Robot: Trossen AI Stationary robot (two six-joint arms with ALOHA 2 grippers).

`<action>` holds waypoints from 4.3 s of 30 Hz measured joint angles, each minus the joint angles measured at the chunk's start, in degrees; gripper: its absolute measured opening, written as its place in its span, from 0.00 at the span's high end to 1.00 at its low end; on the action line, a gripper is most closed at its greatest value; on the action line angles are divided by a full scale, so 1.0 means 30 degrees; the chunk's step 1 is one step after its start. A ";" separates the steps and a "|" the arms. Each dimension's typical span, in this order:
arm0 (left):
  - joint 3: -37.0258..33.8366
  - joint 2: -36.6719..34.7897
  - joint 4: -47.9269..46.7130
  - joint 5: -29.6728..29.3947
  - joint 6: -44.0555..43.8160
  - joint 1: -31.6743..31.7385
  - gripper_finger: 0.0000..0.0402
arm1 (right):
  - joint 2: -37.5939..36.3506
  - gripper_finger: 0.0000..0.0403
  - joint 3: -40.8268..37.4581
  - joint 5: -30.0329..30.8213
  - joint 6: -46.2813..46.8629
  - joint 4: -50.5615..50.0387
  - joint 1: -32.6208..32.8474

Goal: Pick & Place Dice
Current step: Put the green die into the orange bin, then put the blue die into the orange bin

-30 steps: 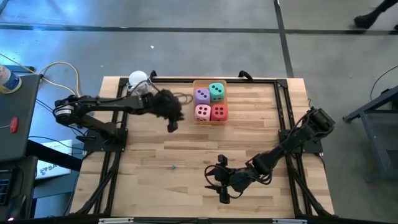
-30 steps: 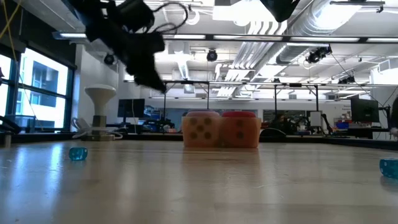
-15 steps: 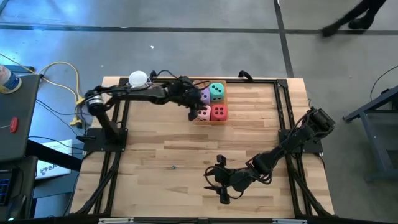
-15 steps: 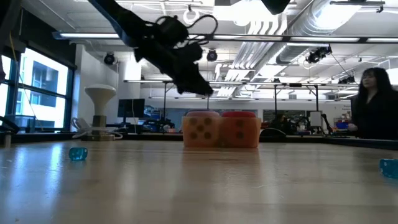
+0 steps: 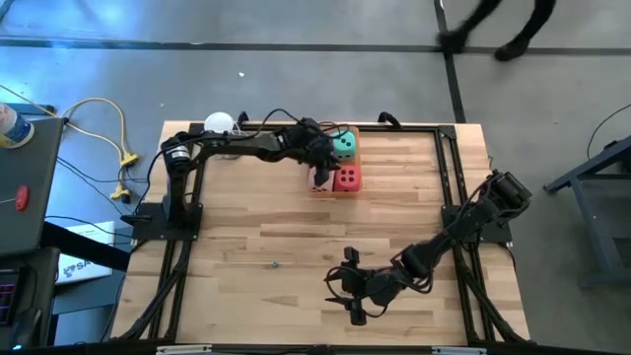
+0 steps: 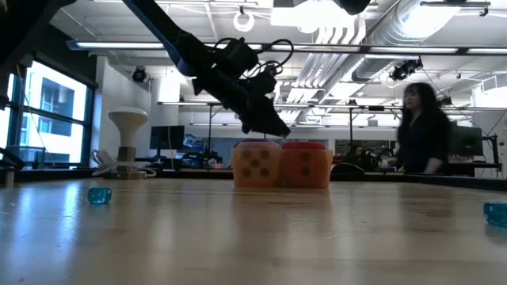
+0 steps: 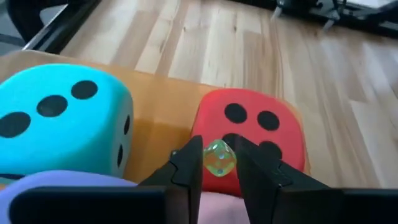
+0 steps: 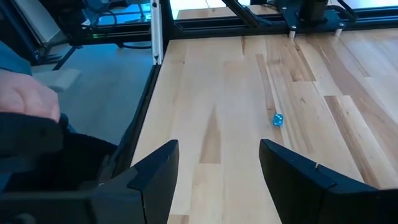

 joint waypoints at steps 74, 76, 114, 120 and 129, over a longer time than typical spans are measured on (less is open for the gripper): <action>-1.1551 -1.3755 -0.5664 -0.4408 -0.0702 -0.4320 0.42 | 0.2967 0.47 -0.0007 -0.2677 1.4569 -1.3418 0.0705; -1.1551 -1.3748 -0.5680 -0.4408 -0.0775 -0.4320 0.42 | 0.2958 0.47 0.0000 -0.3478 1.5363 -1.4235 0.0373; -1.1602 -1.3748 -0.5849 -0.4408 -0.0820 -0.4320 0.42 | 0.2871 0.47 0.0000 -0.4558 1.8720 -1.5017 0.1181; -1.1609 -1.3748 -0.5895 -0.4409 -0.0819 -0.4320 0.42 | 0.2878 0.47 0.0000 -0.4323 2.0095 -1.5032 0.1488; -1.1609 -1.3748 -0.5881 -0.4408 -0.0819 -0.4320 0.42 | 0.2885 0.49 0.0000 -0.4073 2.0406 -1.5046 0.1536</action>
